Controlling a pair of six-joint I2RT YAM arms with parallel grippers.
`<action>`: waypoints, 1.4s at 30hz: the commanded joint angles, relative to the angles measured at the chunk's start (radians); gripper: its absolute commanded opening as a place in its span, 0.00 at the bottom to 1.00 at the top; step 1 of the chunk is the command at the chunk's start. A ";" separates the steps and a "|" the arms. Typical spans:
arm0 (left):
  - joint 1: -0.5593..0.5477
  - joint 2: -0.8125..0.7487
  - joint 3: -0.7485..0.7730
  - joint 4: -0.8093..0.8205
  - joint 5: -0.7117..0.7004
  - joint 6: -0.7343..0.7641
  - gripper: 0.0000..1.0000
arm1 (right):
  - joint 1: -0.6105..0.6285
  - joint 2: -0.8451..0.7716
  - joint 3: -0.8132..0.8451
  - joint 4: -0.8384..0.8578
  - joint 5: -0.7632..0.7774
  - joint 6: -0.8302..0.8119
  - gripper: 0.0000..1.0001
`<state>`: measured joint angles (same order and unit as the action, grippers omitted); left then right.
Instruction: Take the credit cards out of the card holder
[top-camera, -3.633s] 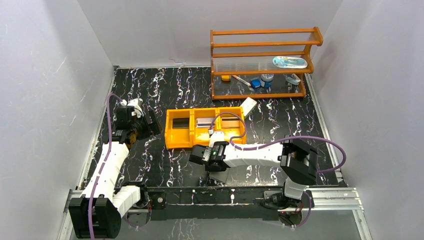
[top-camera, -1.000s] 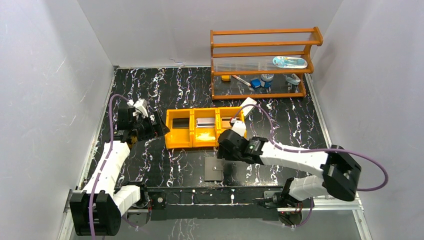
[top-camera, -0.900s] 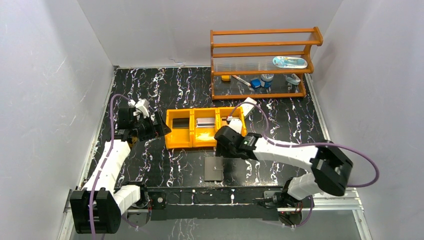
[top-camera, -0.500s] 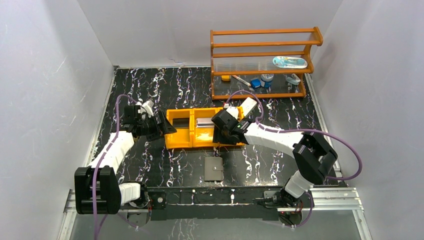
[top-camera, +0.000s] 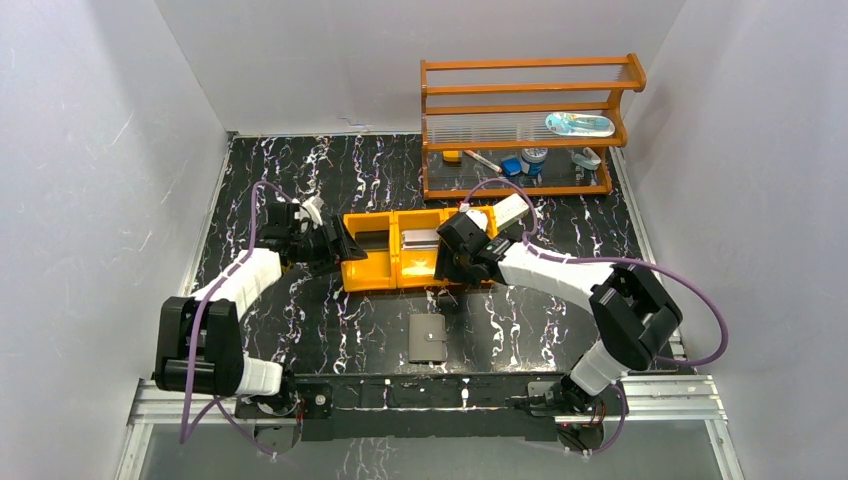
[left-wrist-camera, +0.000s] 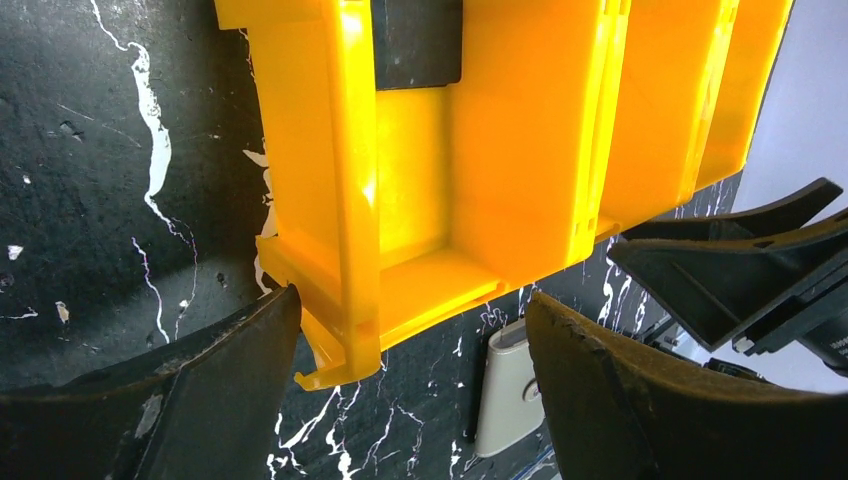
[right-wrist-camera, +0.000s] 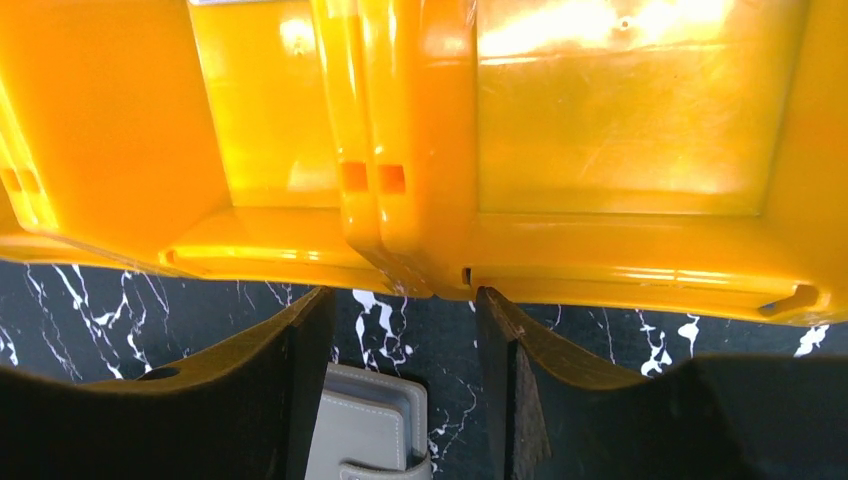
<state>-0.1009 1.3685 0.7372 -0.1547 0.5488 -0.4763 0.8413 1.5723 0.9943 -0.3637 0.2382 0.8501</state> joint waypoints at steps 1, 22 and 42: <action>-0.014 -0.026 0.037 0.001 -0.035 -0.019 0.81 | 0.001 -0.061 -0.019 0.018 -0.045 -0.050 0.62; -0.010 -0.543 -0.106 -0.228 -0.367 -0.155 0.98 | 0.419 -0.114 0.016 -0.243 0.239 0.229 0.61; -0.010 -0.659 -0.169 -0.285 -0.236 -0.206 0.97 | 0.502 0.156 0.160 -0.419 0.323 0.315 0.46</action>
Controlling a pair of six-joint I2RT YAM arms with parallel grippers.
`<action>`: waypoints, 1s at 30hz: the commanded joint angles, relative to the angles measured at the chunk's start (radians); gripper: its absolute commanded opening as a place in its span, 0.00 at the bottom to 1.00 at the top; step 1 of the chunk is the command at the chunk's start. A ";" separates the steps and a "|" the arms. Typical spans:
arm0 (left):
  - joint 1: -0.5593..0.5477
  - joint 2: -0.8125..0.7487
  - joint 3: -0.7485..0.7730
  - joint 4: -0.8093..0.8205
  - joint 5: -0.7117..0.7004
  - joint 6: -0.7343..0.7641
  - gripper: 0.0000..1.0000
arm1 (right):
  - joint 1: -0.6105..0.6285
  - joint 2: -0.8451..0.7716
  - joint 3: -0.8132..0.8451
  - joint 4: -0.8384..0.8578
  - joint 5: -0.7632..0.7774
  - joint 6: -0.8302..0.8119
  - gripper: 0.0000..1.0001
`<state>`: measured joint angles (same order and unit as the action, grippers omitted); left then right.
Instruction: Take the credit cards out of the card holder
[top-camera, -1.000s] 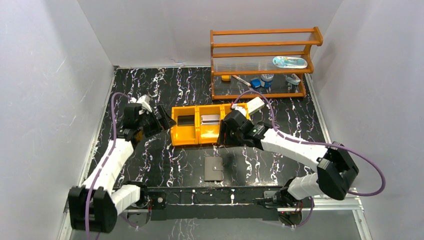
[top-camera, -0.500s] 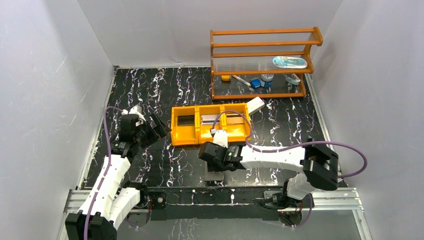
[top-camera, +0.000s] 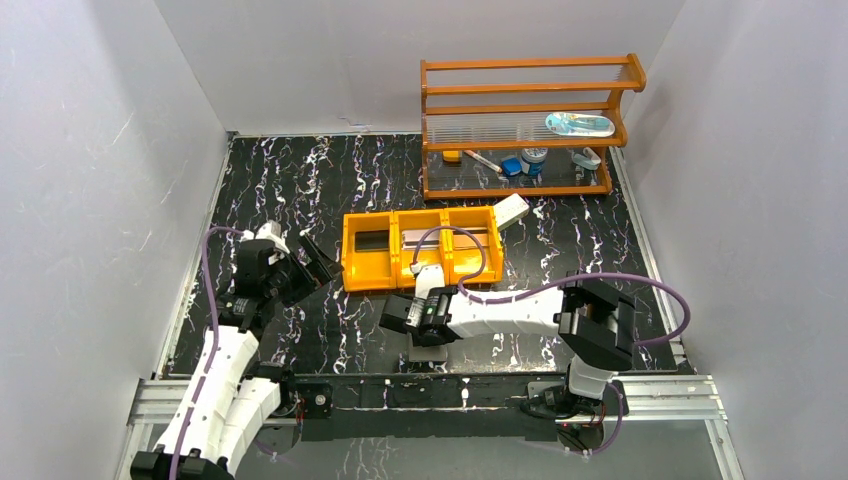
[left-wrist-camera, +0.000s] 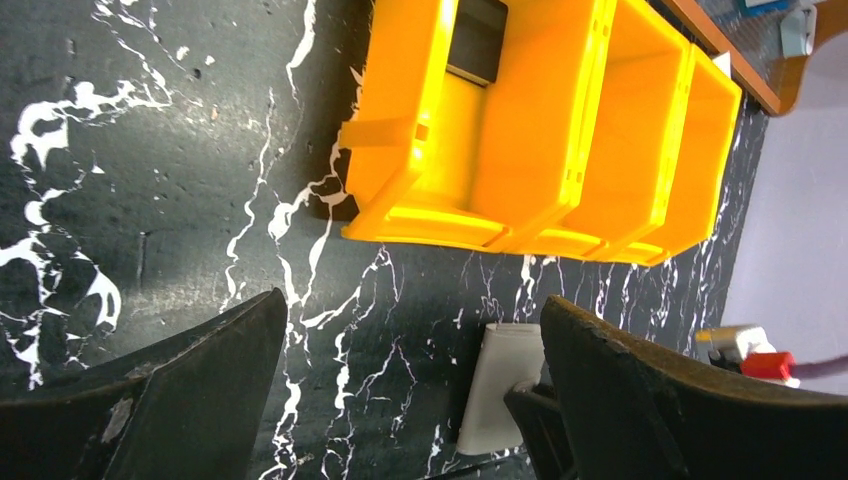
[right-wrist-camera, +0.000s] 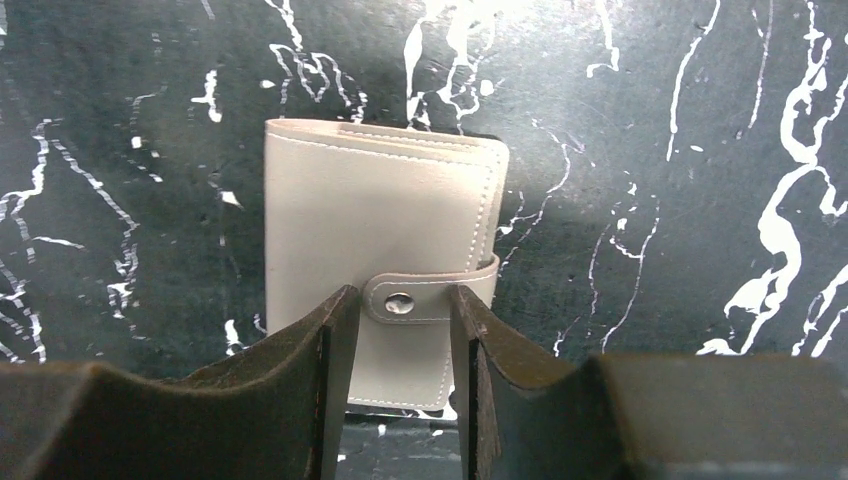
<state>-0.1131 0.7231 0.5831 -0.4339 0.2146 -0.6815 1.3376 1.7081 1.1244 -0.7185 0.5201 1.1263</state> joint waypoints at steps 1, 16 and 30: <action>0.003 -0.011 -0.019 -0.005 0.125 0.002 0.97 | 0.005 0.025 0.022 -0.061 0.033 0.044 0.46; -0.075 0.102 -0.074 0.092 0.323 0.008 0.89 | -0.035 -0.116 -0.230 0.224 -0.083 0.050 0.30; -0.409 0.274 -0.069 0.228 0.197 -0.037 0.81 | -0.166 -0.337 -0.542 0.576 -0.287 0.074 0.30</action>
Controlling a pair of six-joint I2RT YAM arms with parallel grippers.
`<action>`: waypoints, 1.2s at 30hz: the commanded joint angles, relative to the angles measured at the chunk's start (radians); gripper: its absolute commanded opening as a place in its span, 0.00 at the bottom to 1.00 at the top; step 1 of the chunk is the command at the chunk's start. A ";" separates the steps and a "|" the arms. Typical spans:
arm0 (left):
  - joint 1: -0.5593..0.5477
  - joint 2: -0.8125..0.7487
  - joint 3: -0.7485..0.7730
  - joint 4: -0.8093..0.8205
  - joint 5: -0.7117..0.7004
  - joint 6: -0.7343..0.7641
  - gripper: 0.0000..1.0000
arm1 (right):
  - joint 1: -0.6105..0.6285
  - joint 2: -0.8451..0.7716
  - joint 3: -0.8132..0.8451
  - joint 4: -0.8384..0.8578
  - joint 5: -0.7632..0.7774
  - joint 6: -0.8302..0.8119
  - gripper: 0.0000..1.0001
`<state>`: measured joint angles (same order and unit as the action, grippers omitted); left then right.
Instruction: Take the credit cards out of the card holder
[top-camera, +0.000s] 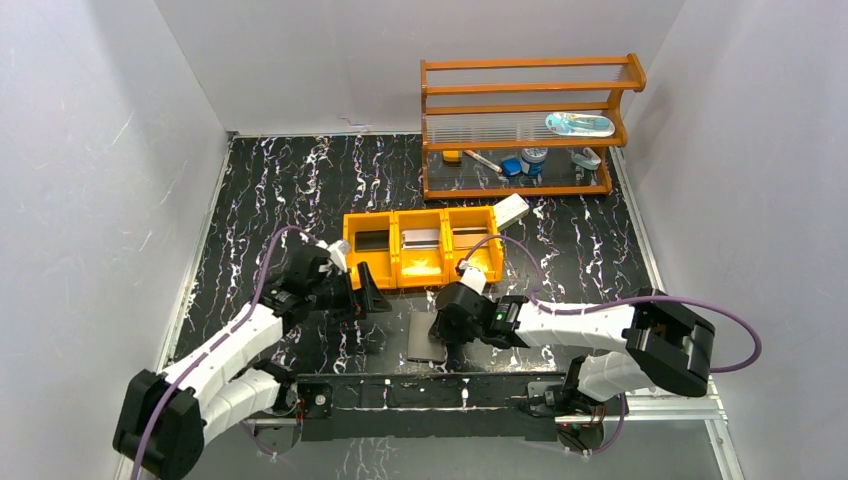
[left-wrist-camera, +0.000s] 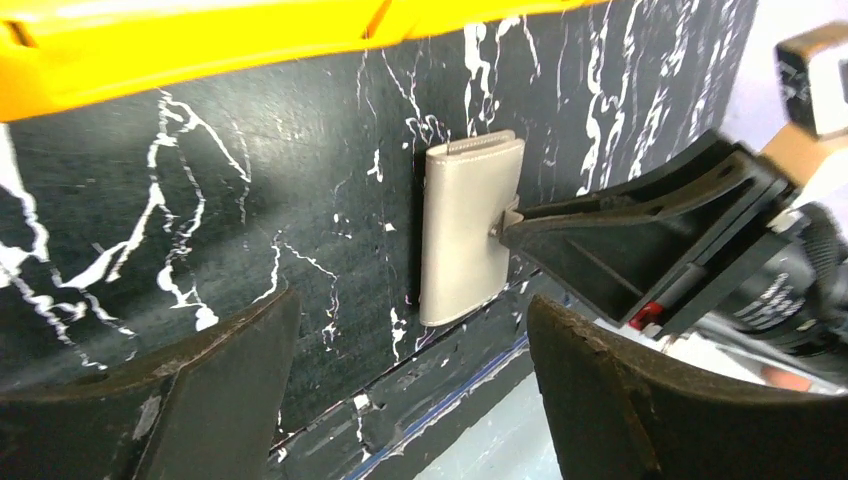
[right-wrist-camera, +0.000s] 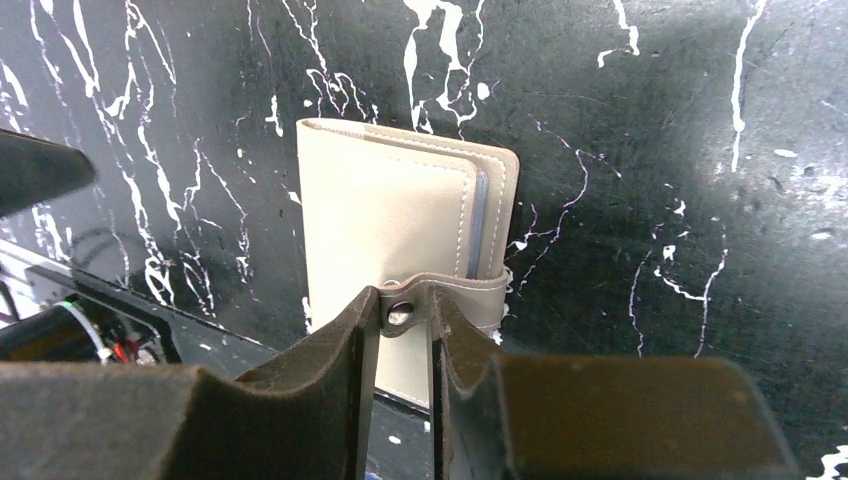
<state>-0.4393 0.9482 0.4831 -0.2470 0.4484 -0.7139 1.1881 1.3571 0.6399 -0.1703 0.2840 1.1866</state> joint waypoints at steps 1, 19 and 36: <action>-0.113 0.072 0.036 0.045 -0.051 -0.004 0.81 | -0.017 0.012 -0.061 0.027 -0.050 0.016 0.31; -0.275 0.112 -0.002 0.124 -0.166 -0.061 0.81 | -0.019 0.021 0.031 -0.084 -0.009 -0.043 0.38; -0.283 0.154 0.021 0.115 -0.144 -0.051 0.81 | -0.019 -0.022 0.093 -0.290 0.127 -0.054 0.43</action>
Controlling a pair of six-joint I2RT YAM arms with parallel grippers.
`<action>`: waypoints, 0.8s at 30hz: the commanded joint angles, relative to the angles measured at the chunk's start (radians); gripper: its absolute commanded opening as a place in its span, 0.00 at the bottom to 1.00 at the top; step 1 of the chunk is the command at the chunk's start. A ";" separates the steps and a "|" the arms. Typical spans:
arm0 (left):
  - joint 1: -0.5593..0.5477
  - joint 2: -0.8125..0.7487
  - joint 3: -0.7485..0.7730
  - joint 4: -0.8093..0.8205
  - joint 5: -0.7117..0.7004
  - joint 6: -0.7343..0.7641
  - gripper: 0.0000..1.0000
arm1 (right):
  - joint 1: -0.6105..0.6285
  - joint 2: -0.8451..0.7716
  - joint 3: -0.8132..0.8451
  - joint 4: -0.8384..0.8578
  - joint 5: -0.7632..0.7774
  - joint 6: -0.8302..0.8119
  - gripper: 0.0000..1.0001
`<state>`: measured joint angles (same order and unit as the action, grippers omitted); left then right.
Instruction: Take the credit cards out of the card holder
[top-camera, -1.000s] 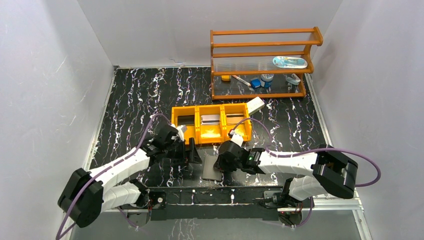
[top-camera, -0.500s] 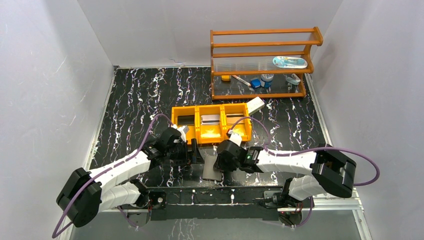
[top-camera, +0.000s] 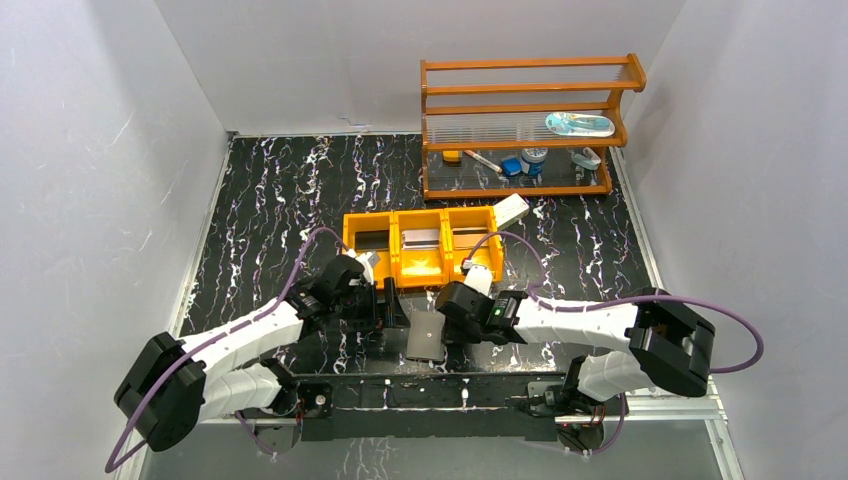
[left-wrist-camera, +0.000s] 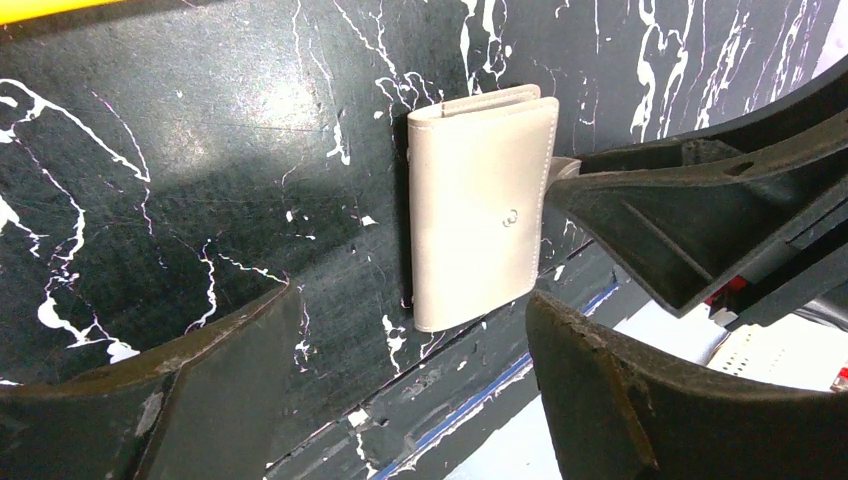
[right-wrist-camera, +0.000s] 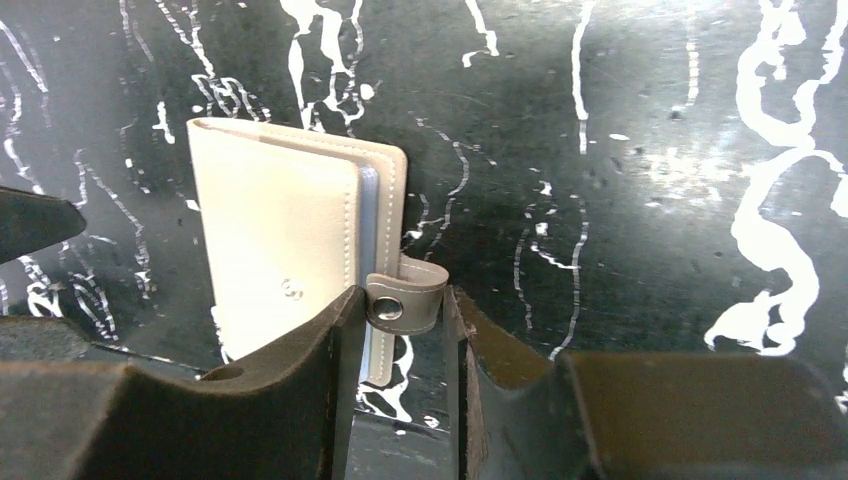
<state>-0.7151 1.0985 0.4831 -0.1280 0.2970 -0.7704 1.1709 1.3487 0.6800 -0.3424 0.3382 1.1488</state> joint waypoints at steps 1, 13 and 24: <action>-0.007 0.006 0.023 -0.004 0.005 0.007 0.81 | -0.002 -0.011 0.061 -0.135 0.081 -0.016 0.43; -0.010 0.060 0.064 -0.020 0.006 0.037 0.81 | -0.002 -0.029 0.082 -0.173 0.105 -0.037 0.47; -0.014 0.055 0.078 -0.025 0.044 0.048 0.81 | -0.006 -0.049 0.049 -0.136 0.092 -0.043 0.43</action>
<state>-0.7193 1.1580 0.5205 -0.1383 0.3096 -0.7425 1.1709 1.3434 0.7311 -0.5274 0.4221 1.1194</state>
